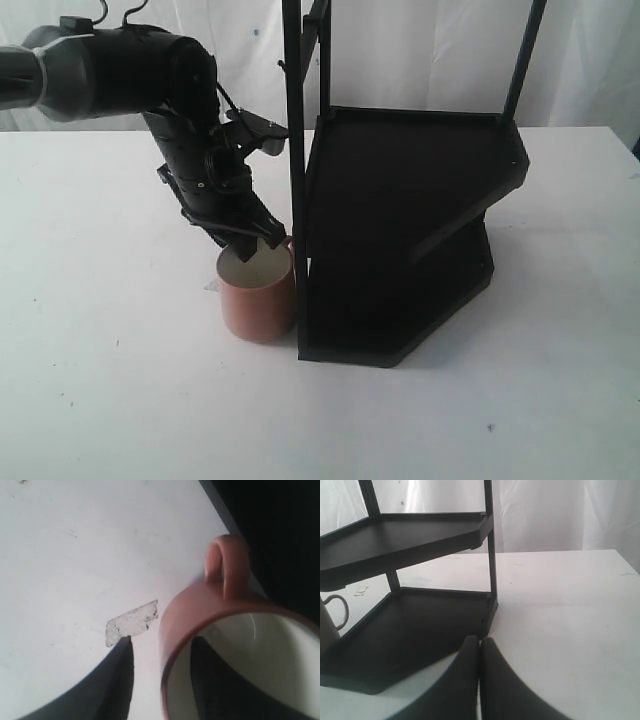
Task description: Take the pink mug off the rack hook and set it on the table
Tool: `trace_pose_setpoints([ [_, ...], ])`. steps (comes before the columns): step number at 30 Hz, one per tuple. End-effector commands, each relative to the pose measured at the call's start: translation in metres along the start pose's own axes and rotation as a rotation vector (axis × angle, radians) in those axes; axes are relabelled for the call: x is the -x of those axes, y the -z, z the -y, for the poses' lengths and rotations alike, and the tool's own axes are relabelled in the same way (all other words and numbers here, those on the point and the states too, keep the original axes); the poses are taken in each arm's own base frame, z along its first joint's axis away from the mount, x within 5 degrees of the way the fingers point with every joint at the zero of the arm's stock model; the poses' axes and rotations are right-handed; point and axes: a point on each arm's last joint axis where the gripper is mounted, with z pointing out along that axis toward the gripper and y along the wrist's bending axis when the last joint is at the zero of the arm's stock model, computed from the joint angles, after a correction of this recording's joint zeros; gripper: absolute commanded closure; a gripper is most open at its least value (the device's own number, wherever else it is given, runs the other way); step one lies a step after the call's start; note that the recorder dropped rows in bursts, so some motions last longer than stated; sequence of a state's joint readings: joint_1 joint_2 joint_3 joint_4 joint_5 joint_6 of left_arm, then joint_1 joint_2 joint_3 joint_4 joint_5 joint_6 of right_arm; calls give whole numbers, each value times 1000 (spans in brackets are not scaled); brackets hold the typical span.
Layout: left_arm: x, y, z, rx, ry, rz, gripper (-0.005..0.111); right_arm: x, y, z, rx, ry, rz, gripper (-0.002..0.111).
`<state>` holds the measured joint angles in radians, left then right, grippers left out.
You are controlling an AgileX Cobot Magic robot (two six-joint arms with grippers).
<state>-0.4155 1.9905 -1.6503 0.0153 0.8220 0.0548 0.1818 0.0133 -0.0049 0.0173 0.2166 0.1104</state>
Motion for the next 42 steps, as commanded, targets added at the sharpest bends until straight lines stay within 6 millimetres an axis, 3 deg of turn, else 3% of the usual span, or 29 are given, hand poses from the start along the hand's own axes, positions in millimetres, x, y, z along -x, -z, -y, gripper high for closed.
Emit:
trace_pose_setpoints([
  [1,-1,14,3,-11,-2,-45,64,-1,0,1,-5,12,2,108],
  [6,0,25,4,-17,6,-70,64,-1,0,1,-5,12,0,108],
  [17,-4,73,5,19,7,29,64,-1,0,1,-5,12,0,108],
  [23,-15,84,-1,92,-10,-47,64,-2,0,1,-6,12,-3,108],
  [26,-19,94,0,95,-10,-49,74,-2,0,1,-6,12,-3,108],
  [28,-23,105,3,83,-5,-20,87,-2,0,1,-6,12,-3,108],
  [31,-37,113,6,89,14,38,107,-1,0,1,-5,12,-1,108],
  [42,-130,121,27,66,116,335,107,-2,0,1,-6,12,-3,108],
])
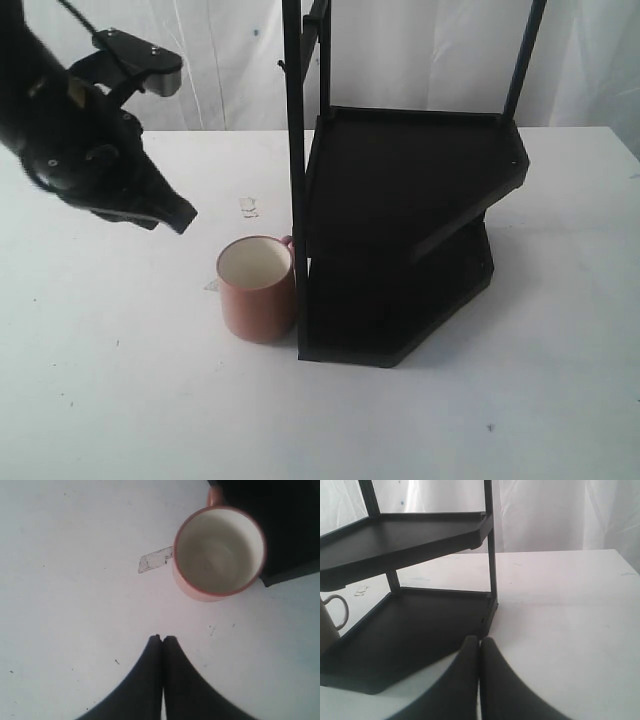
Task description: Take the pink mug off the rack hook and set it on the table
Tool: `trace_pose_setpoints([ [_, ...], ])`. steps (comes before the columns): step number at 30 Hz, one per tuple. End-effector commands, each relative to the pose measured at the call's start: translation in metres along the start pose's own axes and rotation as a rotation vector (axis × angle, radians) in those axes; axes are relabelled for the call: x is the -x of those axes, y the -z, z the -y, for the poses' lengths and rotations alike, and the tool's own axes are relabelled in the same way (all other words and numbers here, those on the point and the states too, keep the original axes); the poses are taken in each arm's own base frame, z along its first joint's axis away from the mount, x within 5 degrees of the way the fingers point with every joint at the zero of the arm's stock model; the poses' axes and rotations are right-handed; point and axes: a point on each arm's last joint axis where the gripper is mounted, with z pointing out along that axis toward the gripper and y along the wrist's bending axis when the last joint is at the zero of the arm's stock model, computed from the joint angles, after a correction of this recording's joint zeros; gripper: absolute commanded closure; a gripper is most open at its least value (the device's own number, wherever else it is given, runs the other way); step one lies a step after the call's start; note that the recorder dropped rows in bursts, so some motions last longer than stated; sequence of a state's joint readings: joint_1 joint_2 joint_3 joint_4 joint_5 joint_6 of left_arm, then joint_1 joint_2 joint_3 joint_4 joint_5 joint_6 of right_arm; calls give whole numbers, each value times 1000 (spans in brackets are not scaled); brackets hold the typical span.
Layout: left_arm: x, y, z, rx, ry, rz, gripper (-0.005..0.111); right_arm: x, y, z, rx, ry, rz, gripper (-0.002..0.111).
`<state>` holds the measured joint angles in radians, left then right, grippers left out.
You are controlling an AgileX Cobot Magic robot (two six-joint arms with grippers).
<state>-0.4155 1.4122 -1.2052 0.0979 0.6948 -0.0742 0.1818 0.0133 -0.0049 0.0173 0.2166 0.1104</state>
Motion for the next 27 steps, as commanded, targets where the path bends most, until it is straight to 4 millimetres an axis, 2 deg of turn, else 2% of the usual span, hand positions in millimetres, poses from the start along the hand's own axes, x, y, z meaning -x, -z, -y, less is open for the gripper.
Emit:
trace_pose_setpoints([
  [1,-38,14,9,-41,57,107,107,-2,0,1,-6,12,-3,108],
  [8,-101,32,19,-101,134,194,107,-2,0,1,-6,12,-3,108],
  [12,-130,47,22,-107,146,244,107,-2,0,1,-6,12,-3,108],
  [15,-148,57,24,-115,139,219,107,-2,0,1,-6,12,-3,108],
  [20,-162,68,26,-124,125,192,107,-2,0,1,-6,12,-5,108],
  [27,-162,69,25,-117,120,198,107,-2,0,1,-6,12,-5,108],
])
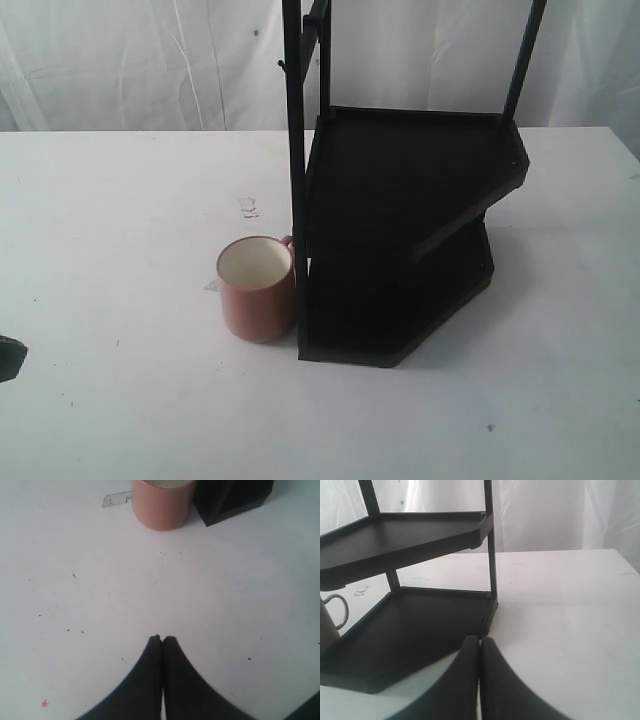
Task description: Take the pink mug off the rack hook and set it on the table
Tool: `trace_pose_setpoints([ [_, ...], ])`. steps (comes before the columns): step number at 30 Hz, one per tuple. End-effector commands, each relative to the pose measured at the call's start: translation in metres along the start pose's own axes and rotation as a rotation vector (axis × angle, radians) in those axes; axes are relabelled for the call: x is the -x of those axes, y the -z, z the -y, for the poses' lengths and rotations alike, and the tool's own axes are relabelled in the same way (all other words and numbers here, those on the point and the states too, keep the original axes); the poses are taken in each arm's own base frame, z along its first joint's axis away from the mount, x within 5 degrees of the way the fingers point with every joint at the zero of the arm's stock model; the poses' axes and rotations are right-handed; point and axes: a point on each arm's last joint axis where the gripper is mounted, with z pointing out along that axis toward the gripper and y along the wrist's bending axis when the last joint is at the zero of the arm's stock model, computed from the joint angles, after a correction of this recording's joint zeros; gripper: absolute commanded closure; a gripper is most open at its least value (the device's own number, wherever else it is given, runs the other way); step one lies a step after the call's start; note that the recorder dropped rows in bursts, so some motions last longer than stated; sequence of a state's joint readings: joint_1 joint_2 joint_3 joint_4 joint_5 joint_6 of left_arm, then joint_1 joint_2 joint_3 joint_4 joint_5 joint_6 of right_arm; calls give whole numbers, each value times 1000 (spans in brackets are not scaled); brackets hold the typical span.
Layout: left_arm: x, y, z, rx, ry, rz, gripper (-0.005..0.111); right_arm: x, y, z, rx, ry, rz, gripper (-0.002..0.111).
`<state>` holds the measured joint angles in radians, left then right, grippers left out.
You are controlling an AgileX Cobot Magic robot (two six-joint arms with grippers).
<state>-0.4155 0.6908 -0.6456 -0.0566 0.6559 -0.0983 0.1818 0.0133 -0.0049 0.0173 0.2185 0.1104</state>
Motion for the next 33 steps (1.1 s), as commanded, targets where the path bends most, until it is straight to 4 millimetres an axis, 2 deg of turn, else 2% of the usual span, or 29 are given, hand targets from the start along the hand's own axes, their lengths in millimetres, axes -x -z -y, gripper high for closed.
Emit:
trace_pose_setpoints([
  [1,-3,1,1,-6,3,-10,107,-2,0,1,-6,12,-3,108],
  [5,2,1,1,-3,3,50,107,-1,0,1,-5,12,0,108],
  [10,23,5,0,8,-3,277,107,-1,0,1,-5,12,0,108],
  [13,29,5,-2,37,-98,407,107,-1,0,1,-5,12,0,108],
  [15,25,9,-2,52,-135,478,107,-2,0,1,-5,9,-2,108],
  [20,-2,17,-3,83,-220,556,107,-2,0,1,-5,9,-2,108],
  [23,-29,16,-7,117,-218,573,107,-2,0,1,-6,11,-2,108],
  [27,-66,5,-14,194,-166,595,107,-2,0,1,-6,11,-2,108],
  [33,-104,-17,-21,244,-45,606,107,-2,0,1,-6,11,-2,108],
])
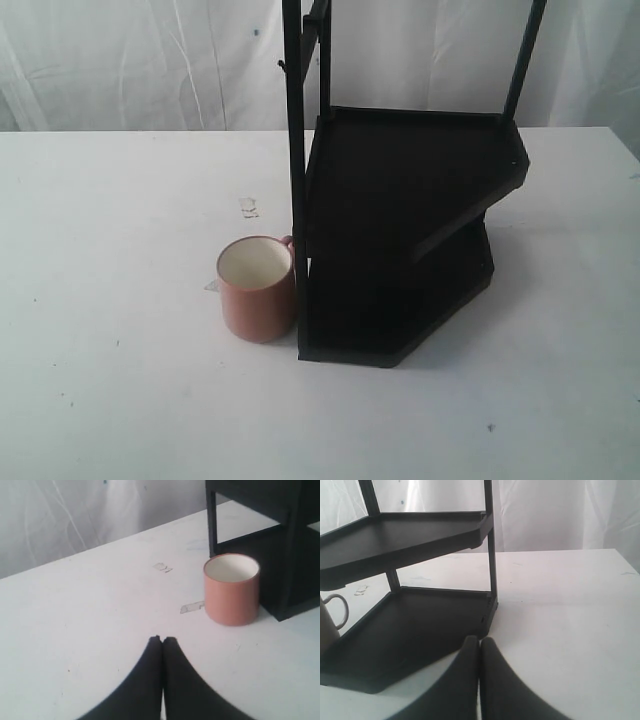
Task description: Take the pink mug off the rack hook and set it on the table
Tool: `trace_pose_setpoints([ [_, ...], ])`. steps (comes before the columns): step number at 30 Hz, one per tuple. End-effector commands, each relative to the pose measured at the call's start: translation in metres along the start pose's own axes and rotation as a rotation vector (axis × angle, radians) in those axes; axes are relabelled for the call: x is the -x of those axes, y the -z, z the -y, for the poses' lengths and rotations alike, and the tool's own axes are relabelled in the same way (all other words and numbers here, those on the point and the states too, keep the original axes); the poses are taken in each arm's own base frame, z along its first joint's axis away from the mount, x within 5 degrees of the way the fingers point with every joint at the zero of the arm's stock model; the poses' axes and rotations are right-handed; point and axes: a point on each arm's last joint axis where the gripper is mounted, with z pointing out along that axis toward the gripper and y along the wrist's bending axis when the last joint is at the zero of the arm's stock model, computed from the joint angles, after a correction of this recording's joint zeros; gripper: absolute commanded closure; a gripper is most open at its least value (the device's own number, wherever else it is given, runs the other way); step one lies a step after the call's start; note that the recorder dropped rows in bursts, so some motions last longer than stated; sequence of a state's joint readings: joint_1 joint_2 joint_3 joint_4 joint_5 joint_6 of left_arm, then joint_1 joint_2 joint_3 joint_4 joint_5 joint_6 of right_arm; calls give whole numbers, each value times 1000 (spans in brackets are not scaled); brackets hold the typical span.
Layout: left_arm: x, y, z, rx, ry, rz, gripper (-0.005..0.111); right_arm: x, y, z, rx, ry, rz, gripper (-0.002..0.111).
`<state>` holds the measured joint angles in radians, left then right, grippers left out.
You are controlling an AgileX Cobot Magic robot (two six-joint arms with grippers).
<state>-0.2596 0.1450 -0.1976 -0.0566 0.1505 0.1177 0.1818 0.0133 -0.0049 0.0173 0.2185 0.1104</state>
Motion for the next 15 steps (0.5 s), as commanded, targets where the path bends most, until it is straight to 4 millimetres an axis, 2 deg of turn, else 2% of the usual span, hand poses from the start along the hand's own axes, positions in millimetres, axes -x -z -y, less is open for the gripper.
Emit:
trace_pose_setpoints([
  [1,-31,1,2,54,95,2,107,-2,0,1,-6,11,-2,108],
  [9,-59,-6,5,67,167,-72,107,-2,0,1,-6,11,-2,108],
  [15,-61,-5,5,63,173,-91,107,-2,0,1,-6,11,-2,108],
])
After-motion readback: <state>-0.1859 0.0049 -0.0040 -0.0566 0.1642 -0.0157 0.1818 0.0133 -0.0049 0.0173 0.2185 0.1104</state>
